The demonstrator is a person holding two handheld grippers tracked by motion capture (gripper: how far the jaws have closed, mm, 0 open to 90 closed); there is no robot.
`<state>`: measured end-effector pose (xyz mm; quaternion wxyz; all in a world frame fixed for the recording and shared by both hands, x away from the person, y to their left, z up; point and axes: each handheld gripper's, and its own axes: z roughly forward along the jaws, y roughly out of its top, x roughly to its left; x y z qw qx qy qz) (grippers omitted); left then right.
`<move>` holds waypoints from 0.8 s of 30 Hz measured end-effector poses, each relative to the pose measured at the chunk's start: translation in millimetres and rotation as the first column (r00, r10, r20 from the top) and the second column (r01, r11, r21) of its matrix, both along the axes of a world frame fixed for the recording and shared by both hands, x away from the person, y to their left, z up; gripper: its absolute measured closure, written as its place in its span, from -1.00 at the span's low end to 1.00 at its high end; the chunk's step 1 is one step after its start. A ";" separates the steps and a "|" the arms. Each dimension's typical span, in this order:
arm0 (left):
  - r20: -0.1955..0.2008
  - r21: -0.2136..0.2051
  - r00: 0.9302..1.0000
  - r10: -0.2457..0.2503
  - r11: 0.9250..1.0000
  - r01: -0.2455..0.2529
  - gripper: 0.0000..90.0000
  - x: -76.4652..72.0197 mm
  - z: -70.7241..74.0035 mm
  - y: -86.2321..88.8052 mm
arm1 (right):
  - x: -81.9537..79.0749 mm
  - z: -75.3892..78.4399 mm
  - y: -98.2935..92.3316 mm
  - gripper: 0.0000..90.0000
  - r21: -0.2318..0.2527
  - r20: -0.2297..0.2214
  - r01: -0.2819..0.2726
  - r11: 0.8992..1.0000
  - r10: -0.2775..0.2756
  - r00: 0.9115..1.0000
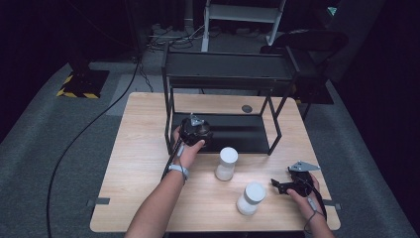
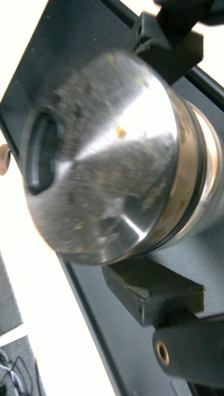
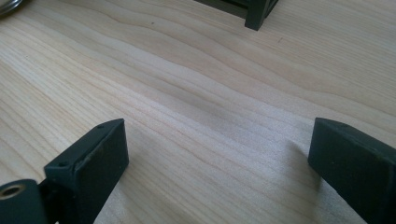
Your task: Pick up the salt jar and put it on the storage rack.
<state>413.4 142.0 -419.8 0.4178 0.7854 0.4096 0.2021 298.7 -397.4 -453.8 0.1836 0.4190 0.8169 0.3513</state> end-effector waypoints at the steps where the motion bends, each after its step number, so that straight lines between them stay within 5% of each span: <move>1: 0.006 -0.003 1.000 0.000 1.000 0.000 -0.65 -1.4 1.5 0.8 | 0.0 0.0 0.0 -0.90 0.000 0.000 0.000 1.000 0.000 1.000; 24: 0.109 -0.052 0.993 -0.038 0.998 0.044 -0.69 -54.5 39.0 21.1 | 0.4 0.0 -0.5 -0.90 0.000 0.000 -0.005 1.000 0.005 1.000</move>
